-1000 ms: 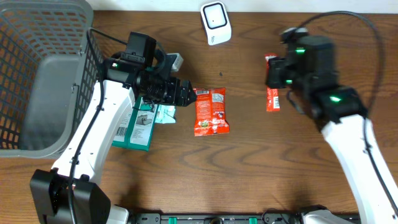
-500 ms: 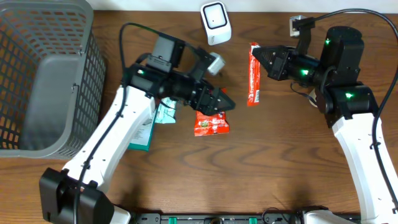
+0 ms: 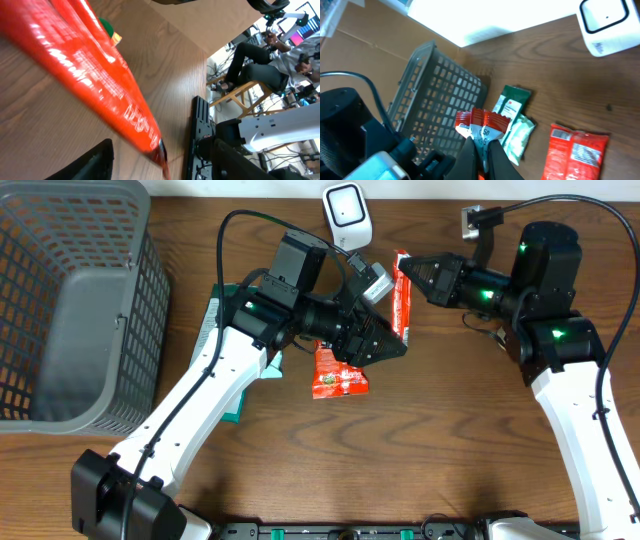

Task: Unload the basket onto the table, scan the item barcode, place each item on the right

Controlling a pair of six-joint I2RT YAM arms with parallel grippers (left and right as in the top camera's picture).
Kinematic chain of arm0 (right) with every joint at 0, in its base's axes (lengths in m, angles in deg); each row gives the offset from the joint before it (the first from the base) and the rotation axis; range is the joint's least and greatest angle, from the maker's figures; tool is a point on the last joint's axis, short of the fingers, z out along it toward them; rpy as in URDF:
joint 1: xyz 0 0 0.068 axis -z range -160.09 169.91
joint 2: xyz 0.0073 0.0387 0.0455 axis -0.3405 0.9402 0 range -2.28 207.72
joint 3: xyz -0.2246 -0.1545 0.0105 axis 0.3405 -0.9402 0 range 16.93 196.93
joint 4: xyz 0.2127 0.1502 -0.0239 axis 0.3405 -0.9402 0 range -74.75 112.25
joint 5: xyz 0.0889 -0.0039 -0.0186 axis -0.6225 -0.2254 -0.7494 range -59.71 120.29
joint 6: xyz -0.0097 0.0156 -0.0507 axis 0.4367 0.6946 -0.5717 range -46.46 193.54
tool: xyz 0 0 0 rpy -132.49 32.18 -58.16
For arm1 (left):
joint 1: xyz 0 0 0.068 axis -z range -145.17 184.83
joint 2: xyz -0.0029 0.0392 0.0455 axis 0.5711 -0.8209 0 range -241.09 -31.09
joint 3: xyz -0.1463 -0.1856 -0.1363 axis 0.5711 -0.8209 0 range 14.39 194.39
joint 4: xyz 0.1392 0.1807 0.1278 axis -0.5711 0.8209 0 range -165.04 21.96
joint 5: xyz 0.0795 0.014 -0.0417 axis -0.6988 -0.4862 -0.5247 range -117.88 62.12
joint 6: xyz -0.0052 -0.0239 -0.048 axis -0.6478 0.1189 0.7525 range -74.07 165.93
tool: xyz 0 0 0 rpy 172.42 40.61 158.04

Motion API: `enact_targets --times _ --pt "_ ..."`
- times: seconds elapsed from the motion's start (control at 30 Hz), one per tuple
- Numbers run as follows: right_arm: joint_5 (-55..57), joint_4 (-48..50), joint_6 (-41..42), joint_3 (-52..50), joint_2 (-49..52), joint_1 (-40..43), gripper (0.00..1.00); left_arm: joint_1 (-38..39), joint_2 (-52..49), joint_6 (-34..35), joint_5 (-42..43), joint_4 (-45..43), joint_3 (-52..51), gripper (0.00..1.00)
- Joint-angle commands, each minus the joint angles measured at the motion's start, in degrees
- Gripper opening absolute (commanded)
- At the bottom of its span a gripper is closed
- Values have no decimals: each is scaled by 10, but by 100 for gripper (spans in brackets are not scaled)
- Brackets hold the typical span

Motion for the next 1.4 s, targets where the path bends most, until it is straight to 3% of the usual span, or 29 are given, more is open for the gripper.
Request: enact_targets --times 0.0,0.13,0.27,0.4,0.47,0.6,0.7,0.77,0.83,1.0,1.17,1.37 --pt "-9 12 37 0 2 -10 1 2 -6 5 12 -3 -2 59" --pt "-3 26 57 0 2 -17 1 2 -6 5 12 -4 -2 54" --pt "9 24 62 0 2 -22 1 2 -6 5 12 -3 -2 36" --pt "8 24 62 0 2 -23 1 2 -6 5 -10 -3 -2 11" --pt "8 24 62 0 2 -23 1 2 -6 5 -22 -2 -2 8" --pt "8 25 48 0 2 -23 15 0 -6 25 -23 2 -2 7" --pt "5 27 27 0 2 -20 32 -5 -6 41 -22 7 -2 7" --pt "-7 28 19 0 2 -13 49 -14 -6 42 -9 17 -2 7" --pt "-27 30 5 0 2 -2 58 -25 -6 41 26 28 -2 7" --pt "-101 25 -28 0 2 42 69 -58 -6 41 156 34 -2 7" --pt "-206 10 -75 0 3 92 71 -72 -6 42 250 34 -2 8" --pt "-310 -9 -99 0 17 124 71 -69 -6 46 294 34 -2 7"
